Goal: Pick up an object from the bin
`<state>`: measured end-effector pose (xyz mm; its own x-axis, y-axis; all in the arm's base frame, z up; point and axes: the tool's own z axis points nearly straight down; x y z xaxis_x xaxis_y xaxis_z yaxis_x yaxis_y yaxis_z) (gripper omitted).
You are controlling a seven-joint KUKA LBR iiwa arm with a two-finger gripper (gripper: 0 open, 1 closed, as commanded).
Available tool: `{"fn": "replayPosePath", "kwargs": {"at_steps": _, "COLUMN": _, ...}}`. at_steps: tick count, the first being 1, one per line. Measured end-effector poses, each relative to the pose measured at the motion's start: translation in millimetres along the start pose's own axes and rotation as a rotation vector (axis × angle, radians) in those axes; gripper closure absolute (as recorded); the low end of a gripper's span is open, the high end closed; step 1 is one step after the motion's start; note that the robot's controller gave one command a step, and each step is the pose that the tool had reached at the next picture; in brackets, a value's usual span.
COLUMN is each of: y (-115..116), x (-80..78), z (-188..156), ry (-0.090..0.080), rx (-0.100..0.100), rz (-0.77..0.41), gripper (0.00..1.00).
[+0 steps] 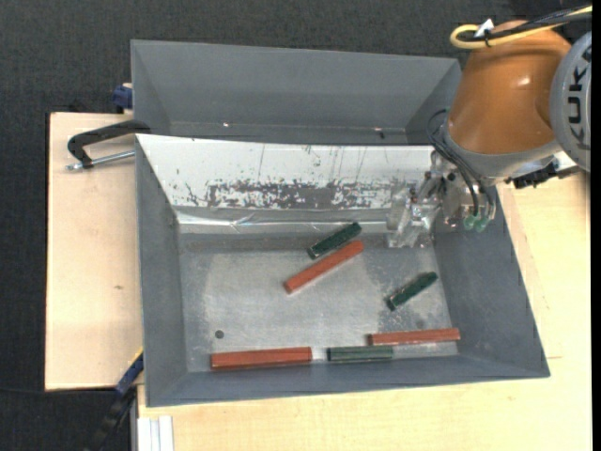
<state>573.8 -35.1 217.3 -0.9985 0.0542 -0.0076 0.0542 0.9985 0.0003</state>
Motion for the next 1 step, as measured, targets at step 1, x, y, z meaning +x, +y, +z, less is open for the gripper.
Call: {"fn": "replayPosePath", "kwargs": {"at_steps": 1, "y": 0.1, "x": 0.4, "z": 0.5, "ry": 0.001, "rx": 0.000, "rz": 0.000, "gripper": 0.00}}
